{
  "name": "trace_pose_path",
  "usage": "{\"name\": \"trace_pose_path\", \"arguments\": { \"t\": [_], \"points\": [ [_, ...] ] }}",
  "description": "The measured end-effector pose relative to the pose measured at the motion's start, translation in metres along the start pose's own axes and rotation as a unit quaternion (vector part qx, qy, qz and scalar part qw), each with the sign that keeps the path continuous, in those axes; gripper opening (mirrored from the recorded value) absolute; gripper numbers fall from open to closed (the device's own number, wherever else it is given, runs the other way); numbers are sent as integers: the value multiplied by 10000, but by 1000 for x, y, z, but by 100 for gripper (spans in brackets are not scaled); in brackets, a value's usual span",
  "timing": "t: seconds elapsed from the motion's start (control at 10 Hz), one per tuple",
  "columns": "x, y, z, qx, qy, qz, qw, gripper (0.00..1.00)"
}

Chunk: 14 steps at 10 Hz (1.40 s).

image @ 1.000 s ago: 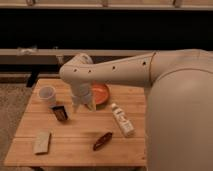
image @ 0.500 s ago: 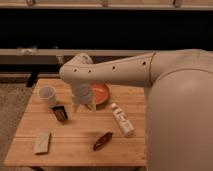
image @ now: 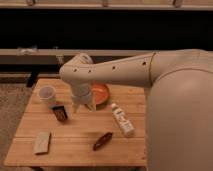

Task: Knock the eraser over

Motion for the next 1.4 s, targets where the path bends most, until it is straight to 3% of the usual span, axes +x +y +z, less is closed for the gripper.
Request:
{"name": "trace_pose_path", "arguments": {
  "t": [0.2,0.7,1.4],
  "points": [
    [-12,3,0,-38,-69,-37,10000,65],
    [-53,45,6,-212,-338,-313,9987,65],
    [-105,82,28,-224,-361,-714,9965,65]
  ]
}}
